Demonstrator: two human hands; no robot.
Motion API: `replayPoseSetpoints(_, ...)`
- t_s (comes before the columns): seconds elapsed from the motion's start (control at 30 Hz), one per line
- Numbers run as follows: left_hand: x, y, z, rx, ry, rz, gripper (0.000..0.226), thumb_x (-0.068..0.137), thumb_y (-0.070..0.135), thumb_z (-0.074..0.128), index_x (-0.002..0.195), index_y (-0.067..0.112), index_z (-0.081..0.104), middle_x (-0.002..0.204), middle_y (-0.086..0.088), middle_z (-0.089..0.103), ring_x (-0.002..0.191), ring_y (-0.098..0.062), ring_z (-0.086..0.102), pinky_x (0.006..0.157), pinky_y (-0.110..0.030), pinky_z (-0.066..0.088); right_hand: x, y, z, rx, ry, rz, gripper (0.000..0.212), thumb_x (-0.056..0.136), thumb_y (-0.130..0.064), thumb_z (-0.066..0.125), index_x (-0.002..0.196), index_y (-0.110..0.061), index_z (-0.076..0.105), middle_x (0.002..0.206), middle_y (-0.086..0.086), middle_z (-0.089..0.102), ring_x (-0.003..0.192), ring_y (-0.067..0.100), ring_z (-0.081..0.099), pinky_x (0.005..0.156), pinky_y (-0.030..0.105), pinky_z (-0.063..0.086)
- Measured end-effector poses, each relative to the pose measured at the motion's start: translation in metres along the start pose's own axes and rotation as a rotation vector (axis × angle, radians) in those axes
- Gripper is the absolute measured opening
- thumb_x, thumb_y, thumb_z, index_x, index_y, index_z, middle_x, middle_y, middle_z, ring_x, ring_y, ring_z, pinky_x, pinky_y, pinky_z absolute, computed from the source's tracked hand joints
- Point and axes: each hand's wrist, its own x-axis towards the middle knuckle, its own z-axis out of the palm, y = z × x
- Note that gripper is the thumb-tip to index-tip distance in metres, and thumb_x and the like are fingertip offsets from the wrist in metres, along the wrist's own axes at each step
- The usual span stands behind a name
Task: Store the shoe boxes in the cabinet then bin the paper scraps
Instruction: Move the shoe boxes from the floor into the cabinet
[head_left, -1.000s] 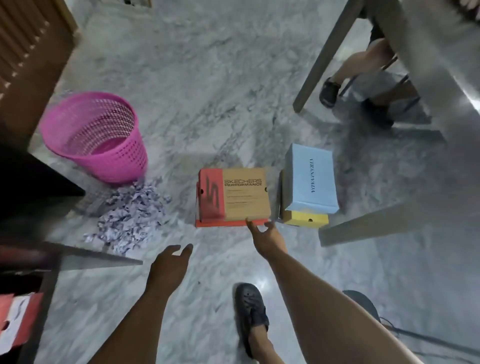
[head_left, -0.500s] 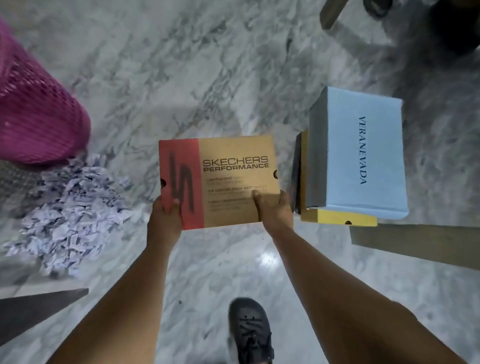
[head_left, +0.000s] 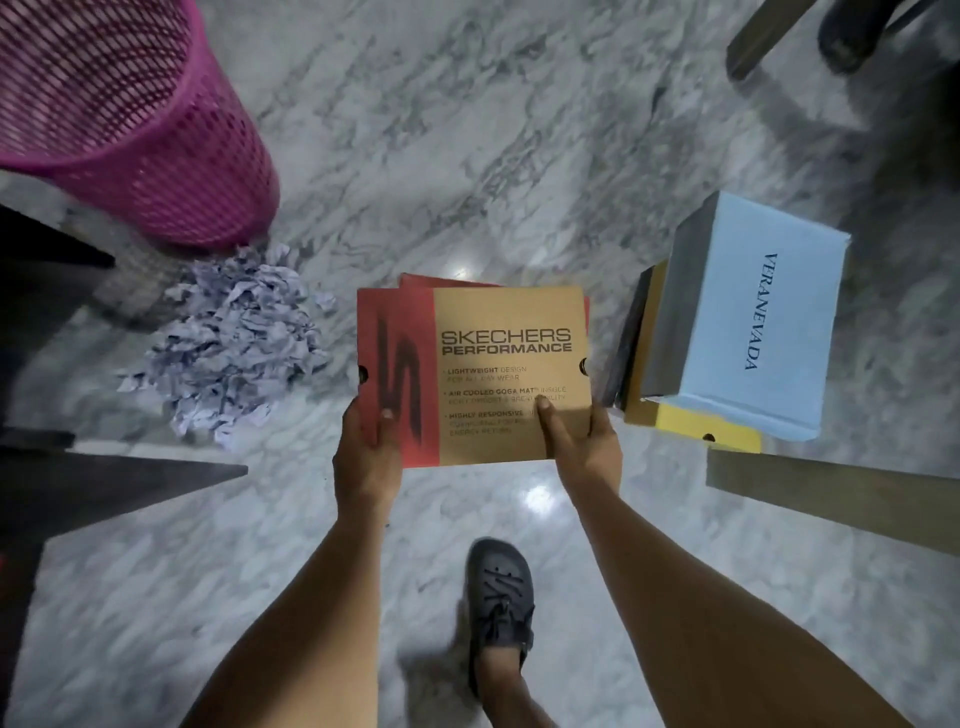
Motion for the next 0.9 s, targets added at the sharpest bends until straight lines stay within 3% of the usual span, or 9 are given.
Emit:
replayPoseSetpoints(0.13,-0.068,-0.055,-0.058,-0.08,0.051,-0.059,0.044,0.105,0.041,0.043,0.146,0.027,0.044,0.135,-0.004,0.063,0.118,-0.03,0.061,0.091,-0.037,0.047,-0.086,0.015,0.002,-0.027,-0.07,-0.09,0.065,0.08,-0.07,0.07,0.133,-0.034,0.056,0.106,-0.02,0.067,0.1,0.01,0.067,0.092,0.036,0.057)
replayPoseSetpoints(0.23,-0.131,-0.117,-0.115,-0.163,0.125,-0.135,0.042,0.104,0.038,0.046,0.145,0.029,0.046,0.134,-0.003,0.064,0.116,-0.03,0.062,0.086,-0.033,0.043,-0.174,0.024,0.006,-0.13,-0.147,-0.193,0.063,0.085,-0.064,0.067,0.137,-0.03,0.054,0.112,-0.009,0.067,0.096,0.013,0.062,0.087,0.035,0.054)
replayPoseSetpoints(0.4,-0.245,-0.223,-0.227,-0.275,0.35,-0.26,0.041,0.102,0.038,0.049,0.143,0.038,0.046,0.13,0.006,0.067,0.111,-0.028,0.067,0.085,-0.037,0.051,-0.325,0.041,0.046,-0.333,-0.301,-0.327,0.084,0.069,-0.091,0.053,0.133,-0.037,0.051,0.115,-0.001,0.072,0.097,0.026,0.066,0.082,0.042,0.055)
replayPoseSetpoints(0.47,-0.272,-0.26,-0.283,-0.299,0.455,-0.28,0.042,0.102,0.038,0.047,0.144,0.041,0.044,0.128,0.008,0.068,0.109,-0.026,0.068,0.087,-0.039,0.053,-0.39,0.034,0.073,-0.351,-0.366,-0.39,0.088,0.066,-0.093,0.051,0.136,-0.04,0.048,0.116,-0.001,0.071,0.096,0.028,0.064,0.079,0.04,0.052)
replayPoseSetpoints(0.6,-0.309,-0.301,-0.398,-0.334,0.643,-0.153,0.045,0.096,0.049,0.04,0.141,0.048,0.044,0.139,0.016,0.06,0.123,-0.015,0.061,0.095,-0.031,0.048,-0.498,-0.004,0.128,-0.297,-0.455,-0.517,0.079,0.072,-0.088,0.054,0.134,-0.039,0.051,0.12,0.002,0.071,0.102,0.032,0.065,0.081,0.04,0.051)
replayPoseSetpoints(0.7,-0.324,-0.31,-0.477,-0.353,0.824,-0.139,0.056,0.088,0.067,0.038,0.138,0.043,0.045,0.125,0.006,0.069,0.109,-0.024,0.068,0.084,-0.041,0.056,-0.562,-0.053,0.163,-0.208,-0.483,-0.641,0.072,0.078,-0.086,0.05,0.13,-0.037,0.056,0.111,0.001,0.073,0.098,0.03,0.066,0.08,0.042,0.055)
replayPoseSetpoints(0.77,-0.33,-0.305,-0.525,-0.424,0.949,-0.095,0.055,0.086,0.065,0.046,0.133,0.036,0.048,0.117,0.005,0.071,0.1,-0.023,0.07,0.081,-0.041,0.057,-0.6,-0.096,0.184,-0.146,-0.497,-0.727,0.064,0.085,-0.076,0.056,0.133,-0.034,0.058,0.116,0.004,0.072,0.105,0.033,0.066,0.084,0.042,0.055)
replayPoseSetpoints(0.83,-0.335,-0.297,-0.565,-0.52,1.035,-0.041,0.044,0.085,0.055,0.056,0.123,0.034,0.05,0.105,0.012,0.071,0.091,-0.011,0.07,0.079,-0.032,0.056,-0.627,-0.14,0.201,-0.084,-0.486,-0.797,0.057,0.089,-0.067,0.061,0.134,-0.033,0.059,0.121,0.008,0.07,0.111,0.035,0.065,0.092,0.045,0.056)
replayPoseSetpoints(0.9,-0.339,-0.29,-0.593,-0.615,1.094,-0.012,0.036,0.086,0.047,0.061,0.116,0.033,0.047,0.095,0.015,0.071,0.085,-0.006,0.07,0.074,-0.029,0.054,-0.647,-0.181,0.213,-0.064,-0.455,-0.884,0.048,0.09,-0.058,0.066,0.128,-0.028,0.066,0.113,0.01,0.074,0.105,0.037,0.068,0.086,0.038,0.054)
